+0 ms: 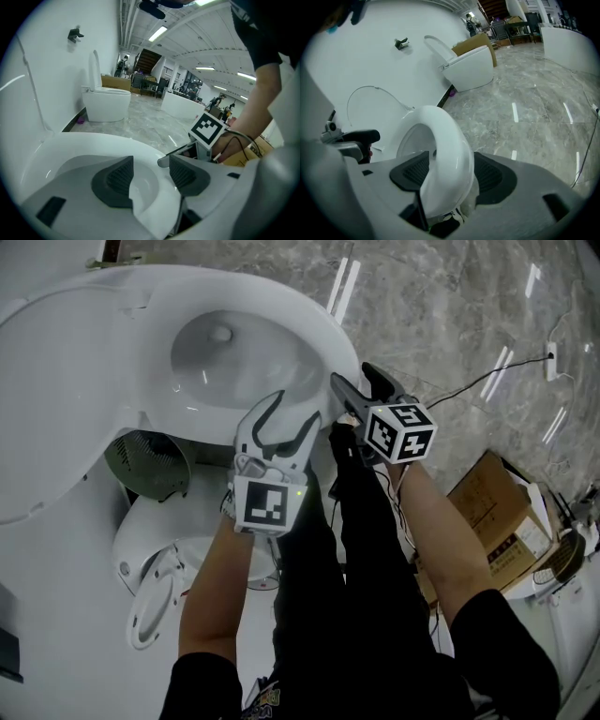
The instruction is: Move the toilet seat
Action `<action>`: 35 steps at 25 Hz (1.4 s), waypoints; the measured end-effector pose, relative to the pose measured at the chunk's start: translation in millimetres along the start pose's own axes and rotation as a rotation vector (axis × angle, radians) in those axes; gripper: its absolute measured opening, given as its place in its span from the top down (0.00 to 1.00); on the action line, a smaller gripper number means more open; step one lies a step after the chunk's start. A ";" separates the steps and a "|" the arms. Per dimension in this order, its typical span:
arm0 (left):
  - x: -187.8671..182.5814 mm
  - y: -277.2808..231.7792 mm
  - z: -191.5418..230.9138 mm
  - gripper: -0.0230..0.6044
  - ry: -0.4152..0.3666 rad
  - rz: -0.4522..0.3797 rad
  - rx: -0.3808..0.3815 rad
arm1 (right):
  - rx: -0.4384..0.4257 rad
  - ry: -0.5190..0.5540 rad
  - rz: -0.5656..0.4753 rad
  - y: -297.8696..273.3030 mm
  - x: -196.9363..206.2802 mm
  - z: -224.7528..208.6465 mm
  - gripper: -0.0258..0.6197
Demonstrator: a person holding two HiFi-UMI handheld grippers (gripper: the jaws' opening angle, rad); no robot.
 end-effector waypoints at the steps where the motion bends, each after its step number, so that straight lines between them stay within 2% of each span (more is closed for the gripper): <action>1: 3.1 -1.0 -1.2 0.60 0.003 0.003 0.002 | -0.003 -0.003 0.009 -1.7 3.1 -0.6 0.49; 8: 18.0 -5.4 -6.5 0.60 0.022 0.027 0.012 | 0.021 0.012 0.045 -2.8 8.2 0.4 0.59; 13: 20.1 -3.2 -13.5 0.60 0.029 0.039 0.032 | 0.057 -0.051 0.052 1.6 4.9 4.8 0.62; 17: 21.2 3.2 -24.5 0.59 0.017 0.039 0.059 | 0.043 -0.101 0.037 15.4 -3.8 14.4 0.65; 22: 13.5 12.3 -38.6 0.57 -0.012 0.036 0.112 | 0.029 -0.126 0.004 34.5 -16.8 33.0 0.68; 28: 1.1 21.9 -53.4 0.55 -0.090 0.028 0.159 | -0.003 -0.125 -0.027 55.4 -33.3 56.5 0.71; 35: -20.1 39.2 -63.3 0.54 -0.146 0.017 0.167 | -0.032 -0.112 -0.040 76.5 -53.3 88.2 0.72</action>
Point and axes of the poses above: the fingertips, and each gripper's own axes: y backward along the fingers, z to its left, x out of its underside, the point moved 5 cm from there along y, backward along the fingers, and after that the axes turned 11 degrees about -x, right-handed, at the moved point
